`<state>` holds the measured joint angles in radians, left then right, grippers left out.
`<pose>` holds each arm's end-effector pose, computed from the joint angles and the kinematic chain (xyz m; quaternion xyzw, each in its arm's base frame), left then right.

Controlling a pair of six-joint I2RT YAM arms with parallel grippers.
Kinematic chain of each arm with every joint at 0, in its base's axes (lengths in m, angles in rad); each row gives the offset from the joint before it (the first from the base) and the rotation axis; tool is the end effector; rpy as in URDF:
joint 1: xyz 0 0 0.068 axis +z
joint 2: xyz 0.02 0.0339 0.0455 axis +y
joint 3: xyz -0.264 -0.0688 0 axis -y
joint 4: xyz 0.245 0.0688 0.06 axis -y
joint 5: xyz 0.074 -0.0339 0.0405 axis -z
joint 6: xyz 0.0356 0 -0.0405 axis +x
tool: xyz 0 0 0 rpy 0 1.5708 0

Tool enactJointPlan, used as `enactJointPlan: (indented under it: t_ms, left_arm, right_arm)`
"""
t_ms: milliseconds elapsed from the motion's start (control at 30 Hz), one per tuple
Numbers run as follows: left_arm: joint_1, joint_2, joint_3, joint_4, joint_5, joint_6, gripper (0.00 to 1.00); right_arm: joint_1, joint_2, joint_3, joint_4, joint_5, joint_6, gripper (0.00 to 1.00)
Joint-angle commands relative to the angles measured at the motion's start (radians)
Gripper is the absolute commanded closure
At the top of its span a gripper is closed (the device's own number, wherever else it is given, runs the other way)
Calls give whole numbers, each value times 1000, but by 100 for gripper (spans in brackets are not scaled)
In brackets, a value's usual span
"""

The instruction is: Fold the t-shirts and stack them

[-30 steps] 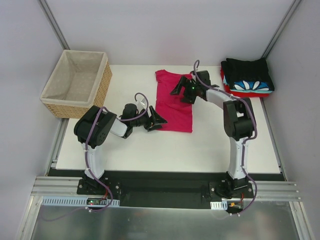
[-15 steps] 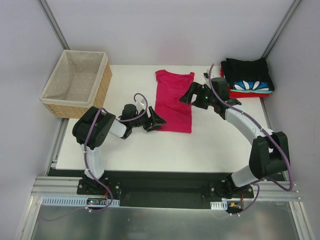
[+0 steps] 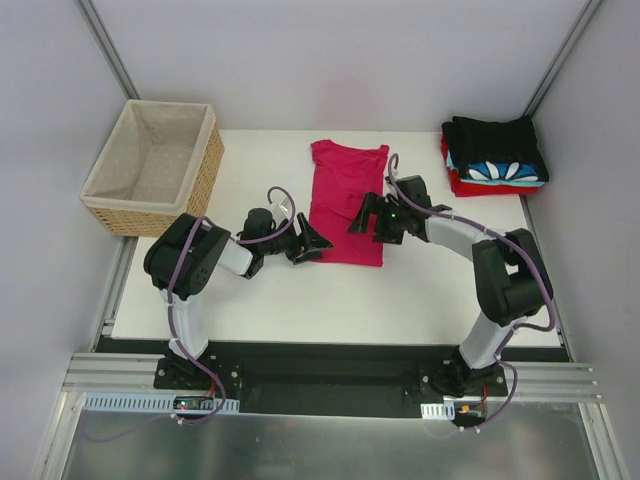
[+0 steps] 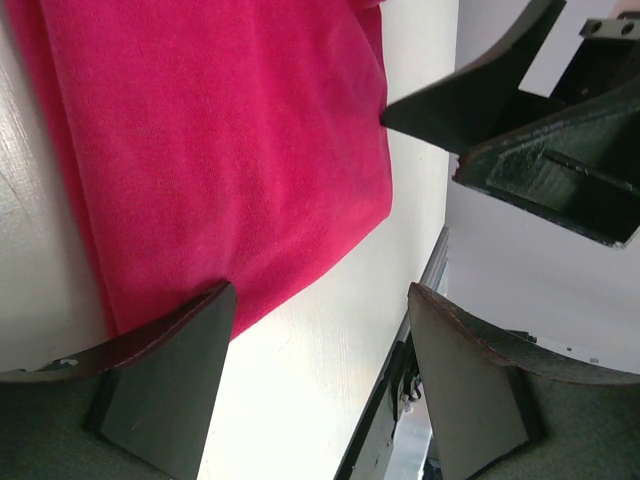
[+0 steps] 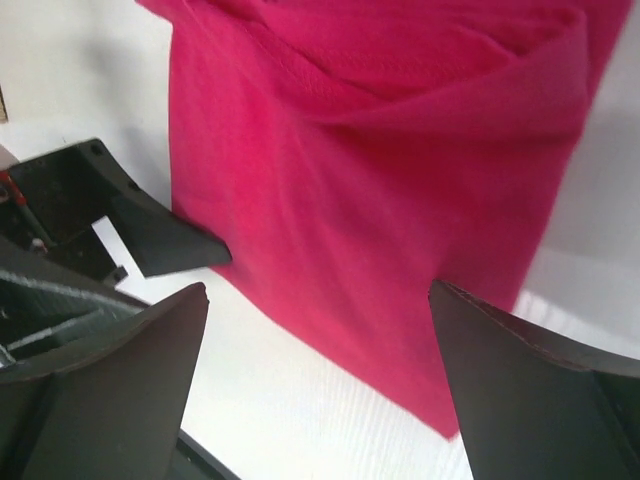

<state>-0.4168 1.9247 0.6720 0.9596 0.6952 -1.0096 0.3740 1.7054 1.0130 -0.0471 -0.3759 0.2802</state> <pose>0.3036 -0.1594 0.1179 -0.0262 0.7812 -0.5736 0.2451 0.3317 0.1442 0.1927 -0.1175 0.8942 0.2893 0.3207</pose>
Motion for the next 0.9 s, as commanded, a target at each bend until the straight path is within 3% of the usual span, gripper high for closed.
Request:
enactJointPlan:
  t_ms: [0,500,867]
  left_arm:
    - [9,-1,-26,-75,-31,39,29]
    - [15,23,-20,-79,-25,48,29]
    - [32,25,-23,-96,-14,63,29]
  right_arm:
    - [19,66,114,70,-17,27,4]
    - [31,237,260,89,-14,60,3]
    - [-44,309,309,62,132,31,3]
